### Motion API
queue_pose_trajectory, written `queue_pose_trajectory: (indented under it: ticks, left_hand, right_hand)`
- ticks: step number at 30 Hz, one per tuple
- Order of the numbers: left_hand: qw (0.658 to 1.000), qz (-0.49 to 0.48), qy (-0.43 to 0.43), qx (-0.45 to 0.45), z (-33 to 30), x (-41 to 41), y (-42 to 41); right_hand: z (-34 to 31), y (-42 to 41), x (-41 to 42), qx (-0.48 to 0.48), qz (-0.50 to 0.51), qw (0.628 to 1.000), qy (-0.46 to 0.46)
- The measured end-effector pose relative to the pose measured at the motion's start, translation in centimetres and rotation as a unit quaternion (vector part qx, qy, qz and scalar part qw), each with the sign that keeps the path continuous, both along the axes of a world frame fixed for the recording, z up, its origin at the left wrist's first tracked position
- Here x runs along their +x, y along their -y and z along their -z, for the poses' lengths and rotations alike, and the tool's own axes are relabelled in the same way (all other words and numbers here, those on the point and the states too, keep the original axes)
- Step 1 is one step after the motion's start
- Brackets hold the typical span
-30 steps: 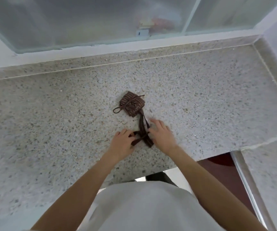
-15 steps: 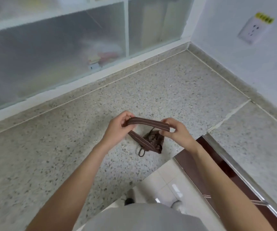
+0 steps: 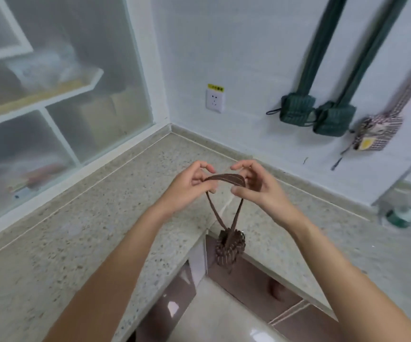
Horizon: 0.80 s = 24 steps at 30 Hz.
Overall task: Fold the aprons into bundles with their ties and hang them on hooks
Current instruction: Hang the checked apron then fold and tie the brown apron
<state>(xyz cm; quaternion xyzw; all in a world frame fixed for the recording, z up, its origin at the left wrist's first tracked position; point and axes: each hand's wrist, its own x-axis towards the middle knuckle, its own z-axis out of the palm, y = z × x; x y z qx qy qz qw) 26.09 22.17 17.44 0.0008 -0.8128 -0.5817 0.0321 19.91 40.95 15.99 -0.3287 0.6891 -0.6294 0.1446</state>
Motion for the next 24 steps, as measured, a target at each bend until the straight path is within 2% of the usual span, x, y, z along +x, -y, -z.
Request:
queue_pose_trajectory:
  ticks: [4,6,9,15,20,24]
  left_hand:
    - [0.995,0.098,-0.035,0.004,-2.9,-4.9,-6.8]
    - [0.991,0.111,-0.072,-0.011,-4.3,-7.1,-9.4]
    - [0.982,0.120,-0.135,-0.052,-6.4,-10.6,-13.4]
    - [0.961,0.161,-0.210,-0.077,-9.7,-16.8,-18.3]
    - [0.937,0.296,-0.178,0.053,-13.0,-20.4,-22.4]
    - [0.921,0.326,-0.198,0.080,-16.2,-23.0,-26.0]
  right_hand:
    - [-2.5,-8.3,-3.8,0.027,0.100,0.992,-0.069]
    - [-3.4,-10.5,-5.4,0.042,0.142,0.985,-0.090]
    - [-5.4,-13.7,-7.5,0.048,0.177,0.981,-0.057]
    - [-9.6,-19.0,-10.7,0.038,0.237,0.964,-0.117]
    - [-13.1,-22.4,-13.7,0.020,0.328,0.923,-0.202]
    - [-15.4,-25.0,-16.0,-0.003,0.385,0.895,-0.225]
